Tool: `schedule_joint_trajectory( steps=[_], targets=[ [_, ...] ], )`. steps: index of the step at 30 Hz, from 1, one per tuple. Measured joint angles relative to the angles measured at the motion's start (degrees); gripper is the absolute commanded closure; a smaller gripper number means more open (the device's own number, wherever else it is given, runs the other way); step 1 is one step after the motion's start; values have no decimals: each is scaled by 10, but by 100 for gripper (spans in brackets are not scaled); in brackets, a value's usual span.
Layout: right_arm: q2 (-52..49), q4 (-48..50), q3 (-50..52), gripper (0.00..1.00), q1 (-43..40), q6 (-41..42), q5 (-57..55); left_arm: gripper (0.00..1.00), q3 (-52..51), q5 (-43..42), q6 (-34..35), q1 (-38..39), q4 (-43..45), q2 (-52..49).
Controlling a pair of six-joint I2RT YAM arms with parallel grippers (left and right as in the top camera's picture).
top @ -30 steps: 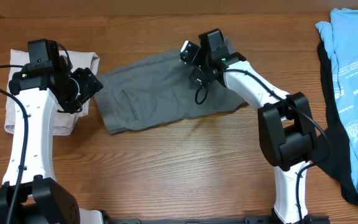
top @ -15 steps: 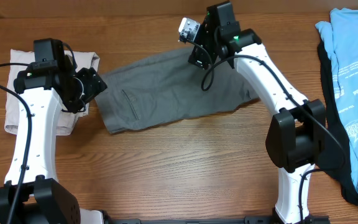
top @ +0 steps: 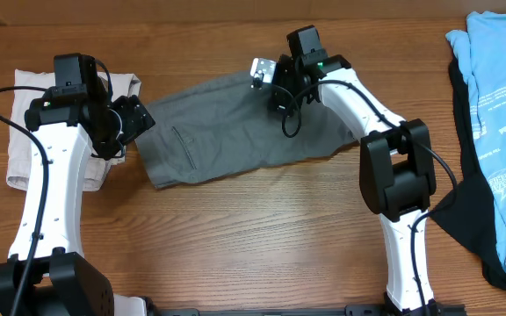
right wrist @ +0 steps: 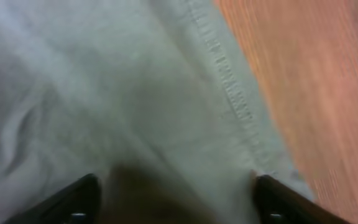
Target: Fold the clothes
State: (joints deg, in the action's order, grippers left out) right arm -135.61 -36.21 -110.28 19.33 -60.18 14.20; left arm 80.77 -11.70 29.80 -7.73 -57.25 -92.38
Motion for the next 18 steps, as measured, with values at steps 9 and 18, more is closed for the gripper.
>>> schedule_joint_trajectory(
  steps=[9,18],
  targets=[
    [0,28,-1,39,-1,24,10,21,0,9,0,0,0,0],
    [0,26,-1,49,-1,30,11,21,0,10,0,0,0,0]
  ],
)
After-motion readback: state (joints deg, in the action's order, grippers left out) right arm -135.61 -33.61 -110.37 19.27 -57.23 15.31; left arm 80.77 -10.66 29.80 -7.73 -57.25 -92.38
